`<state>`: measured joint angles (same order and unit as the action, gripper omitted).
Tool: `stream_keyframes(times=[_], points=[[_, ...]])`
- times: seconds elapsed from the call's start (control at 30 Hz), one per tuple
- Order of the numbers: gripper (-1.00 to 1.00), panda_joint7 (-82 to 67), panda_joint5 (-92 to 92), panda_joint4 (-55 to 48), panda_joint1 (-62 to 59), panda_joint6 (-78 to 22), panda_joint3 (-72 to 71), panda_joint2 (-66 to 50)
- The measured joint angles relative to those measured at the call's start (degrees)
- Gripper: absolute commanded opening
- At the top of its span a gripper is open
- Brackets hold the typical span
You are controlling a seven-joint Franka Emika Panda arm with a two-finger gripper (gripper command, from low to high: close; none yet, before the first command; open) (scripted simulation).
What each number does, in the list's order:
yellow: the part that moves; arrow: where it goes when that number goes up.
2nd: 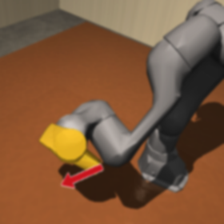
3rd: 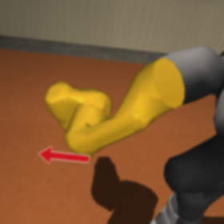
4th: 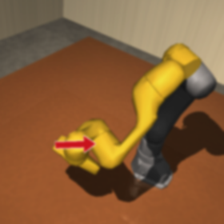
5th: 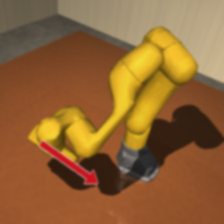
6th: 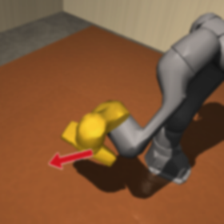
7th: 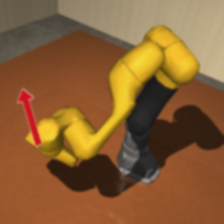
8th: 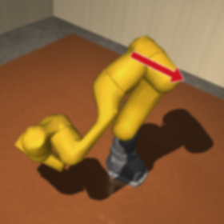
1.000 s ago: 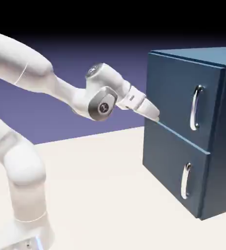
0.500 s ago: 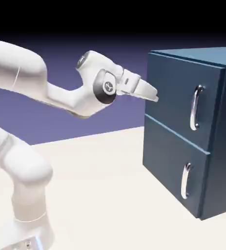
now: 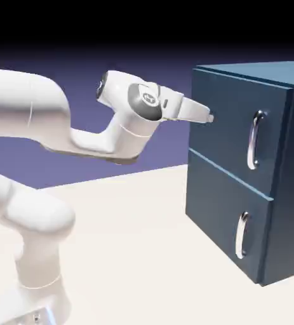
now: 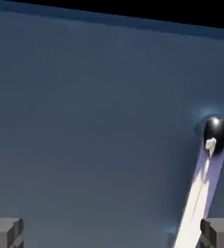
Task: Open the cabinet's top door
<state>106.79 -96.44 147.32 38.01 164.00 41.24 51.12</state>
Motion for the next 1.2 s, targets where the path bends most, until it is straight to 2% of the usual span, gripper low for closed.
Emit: stream_keyframes(times=[0.9, 0.97, 1.1, 1.13, 1.2], points=[[0.0, 44.89, -67.29, -9.54, 26.04, -6.98, 28.78, 12.88], [0.0, 45.8, -68.65, -9.74, 26.57, -7.13, 29.36, 13.14], [0.0, 45.84, -69.41, -16.55, 34.77, -7.8, 33.44, 11.57], [-1.0, 45.85, -69.56, -17.91, 36.41, -7.94, 34.26, 11.26], [-1.0, 45.85, -69.56, -17.91, 36.42, -7.94, 34.26, 11.26]])
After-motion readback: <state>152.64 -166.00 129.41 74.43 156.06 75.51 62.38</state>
